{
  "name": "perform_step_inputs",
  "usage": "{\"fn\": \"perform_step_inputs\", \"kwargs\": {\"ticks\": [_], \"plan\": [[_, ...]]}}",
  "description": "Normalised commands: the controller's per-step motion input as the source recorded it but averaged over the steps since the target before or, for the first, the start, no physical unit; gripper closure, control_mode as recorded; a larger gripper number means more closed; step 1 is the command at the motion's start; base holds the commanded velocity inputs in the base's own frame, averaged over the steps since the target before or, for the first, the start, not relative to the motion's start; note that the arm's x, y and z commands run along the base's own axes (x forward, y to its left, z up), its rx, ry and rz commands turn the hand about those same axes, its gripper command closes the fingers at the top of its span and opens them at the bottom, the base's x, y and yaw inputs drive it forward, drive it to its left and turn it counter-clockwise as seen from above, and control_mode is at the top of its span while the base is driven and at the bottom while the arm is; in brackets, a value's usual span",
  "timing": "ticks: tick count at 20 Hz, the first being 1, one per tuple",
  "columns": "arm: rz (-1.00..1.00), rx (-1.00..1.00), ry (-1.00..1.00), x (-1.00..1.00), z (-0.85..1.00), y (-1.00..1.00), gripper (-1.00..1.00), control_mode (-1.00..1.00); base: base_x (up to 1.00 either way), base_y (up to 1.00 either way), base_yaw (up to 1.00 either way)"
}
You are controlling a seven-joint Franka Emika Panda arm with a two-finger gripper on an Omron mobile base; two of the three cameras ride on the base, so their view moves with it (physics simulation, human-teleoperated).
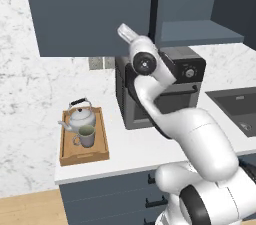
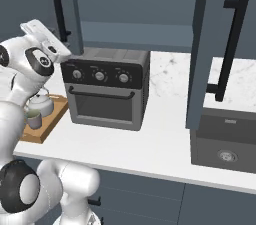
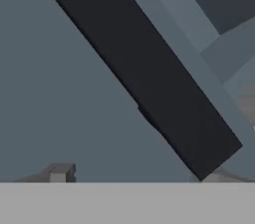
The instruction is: Pick the kettle from the counter and place it on the tray. Then pick the mug from the cabinet and place it on the tray. Then close the cabinet doors.
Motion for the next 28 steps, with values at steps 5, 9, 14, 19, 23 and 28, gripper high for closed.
{"fn": "perform_step_inputs", "kwargs": {"ticks": [5, 9, 14, 19, 23, 28], "plan": [[0.19, 0.00, 0.19, 0.78, -0.16, 0.00, -1.00, -1.00, 0.00, 0.00, 0.00], [0.18, 0.00, 0.16, 0.69, -0.23, 0.02, -1.00, -1.00, 0.00, 0.00, 0.00], [0.14, 0.00, 0.14, 0.61, -0.25, 0.10, -1.00, -1.00, 0.00, 0.00, 0.00], [0.12, 0.00, 0.11, 0.46, -0.37, 0.18, -1.00, -1.00, 0.00, 0.00, 0.00], [0.13, 0.00, 0.09, 0.11, -0.63, 0.30, -1.00, -1.00, 0.00, 0.00, 0.00], [0.11, 0.00, 0.11, 0.00, -0.63, 0.38, -1.00, -1.00, 0.00, 0.00, 0.00]]}}
